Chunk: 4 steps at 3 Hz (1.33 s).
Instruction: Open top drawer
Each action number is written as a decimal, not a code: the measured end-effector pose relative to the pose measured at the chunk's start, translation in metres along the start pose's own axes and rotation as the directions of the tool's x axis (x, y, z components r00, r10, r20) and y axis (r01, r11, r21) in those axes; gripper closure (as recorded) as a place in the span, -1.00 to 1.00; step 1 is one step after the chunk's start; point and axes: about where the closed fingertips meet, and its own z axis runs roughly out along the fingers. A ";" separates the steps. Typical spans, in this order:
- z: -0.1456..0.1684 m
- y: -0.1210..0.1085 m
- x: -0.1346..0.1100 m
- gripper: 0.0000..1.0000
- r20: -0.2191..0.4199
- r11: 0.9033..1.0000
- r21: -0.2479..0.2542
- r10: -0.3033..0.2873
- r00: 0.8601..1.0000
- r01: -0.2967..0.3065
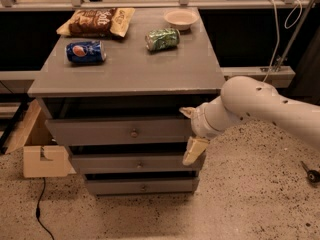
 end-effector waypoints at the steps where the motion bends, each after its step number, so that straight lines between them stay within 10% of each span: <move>1: 0.019 -0.016 -0.002 -1.00 -0.026 1.000 -0.001 -0.026 0.999 0.026; 4: 0.077 -0.033 -0.008 -1.00 -0.108 0.994 -0.090 -0.071 0.992 0.061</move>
Offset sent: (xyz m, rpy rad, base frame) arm 0.0577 0.0334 -0.0344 -0.1234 0.0040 0.0390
